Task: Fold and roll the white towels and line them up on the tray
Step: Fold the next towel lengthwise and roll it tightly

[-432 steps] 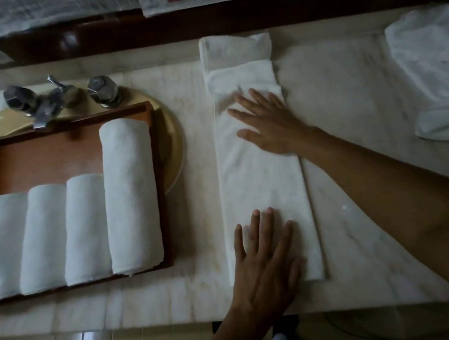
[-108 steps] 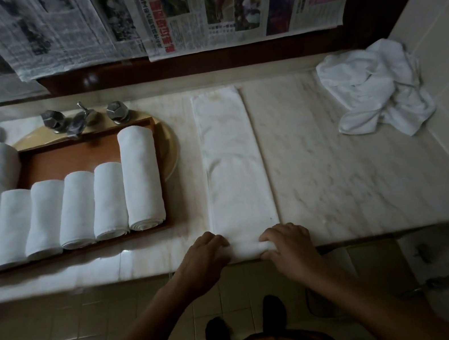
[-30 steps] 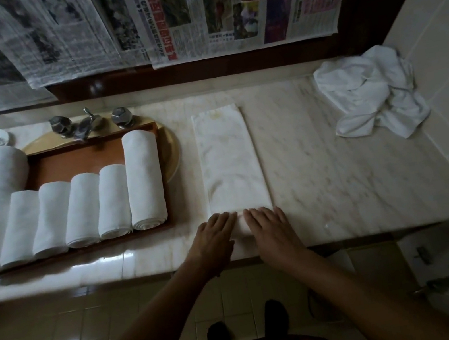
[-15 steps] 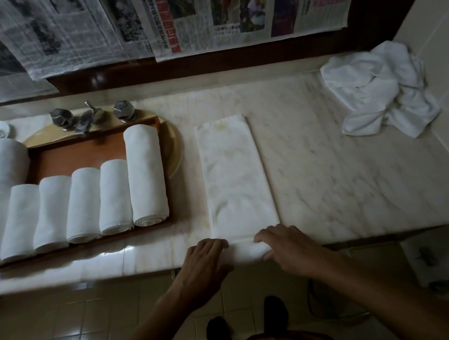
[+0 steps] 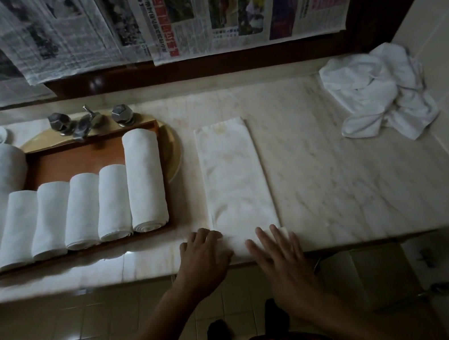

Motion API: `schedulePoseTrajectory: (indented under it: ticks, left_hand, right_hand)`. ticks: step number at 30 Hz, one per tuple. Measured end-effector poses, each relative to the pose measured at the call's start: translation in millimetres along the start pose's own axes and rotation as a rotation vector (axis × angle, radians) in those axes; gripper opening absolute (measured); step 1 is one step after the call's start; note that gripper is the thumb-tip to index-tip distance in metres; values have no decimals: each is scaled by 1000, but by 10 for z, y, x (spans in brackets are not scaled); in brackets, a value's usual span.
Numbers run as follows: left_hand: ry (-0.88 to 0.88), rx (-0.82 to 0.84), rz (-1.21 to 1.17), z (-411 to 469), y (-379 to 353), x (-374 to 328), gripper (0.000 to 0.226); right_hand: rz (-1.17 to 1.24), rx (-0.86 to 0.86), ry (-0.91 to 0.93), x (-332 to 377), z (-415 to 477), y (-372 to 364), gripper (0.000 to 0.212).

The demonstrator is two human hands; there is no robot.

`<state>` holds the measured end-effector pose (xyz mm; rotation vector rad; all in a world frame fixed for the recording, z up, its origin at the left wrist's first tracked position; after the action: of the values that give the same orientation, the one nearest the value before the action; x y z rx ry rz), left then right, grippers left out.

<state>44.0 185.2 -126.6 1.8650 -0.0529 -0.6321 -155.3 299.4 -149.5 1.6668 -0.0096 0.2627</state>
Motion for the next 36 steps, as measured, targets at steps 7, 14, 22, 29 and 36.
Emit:
schedulePoseTrajectory:
  ticks: [7,14,22,29,36]
  left_hand:
    - [-214,-91,293,-217,-386,-259,92]
    - [-152,36,259,129,-276,-164,86]
    - [-231,40,185,480,-23,-100,66]
    - [-234,135,48,100,-105,-40,66]
    - [-20,71,-211,-6,-136,-17,42]
  right_hand:
    - [33,41,28,-63,202,111,105]
    - [30,108,13,-218,601,216,90]
    - [-18,143,51,-406,900,274,83]
    - [111,333,52,-294,555,418,68]
    - [306,342,-132,-249,410,679,32]
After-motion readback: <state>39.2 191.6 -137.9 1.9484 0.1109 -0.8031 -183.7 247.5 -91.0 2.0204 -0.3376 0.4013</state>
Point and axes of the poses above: each hand's wrist, its own z-axis towards the middle knuckle, its own y-axis out of the back of the hand, x = y × z, the point moved 1 cm from there along z, towards the middle knuckle, and after that the axes turned 3 degrees about y, right-handed, at the moved point
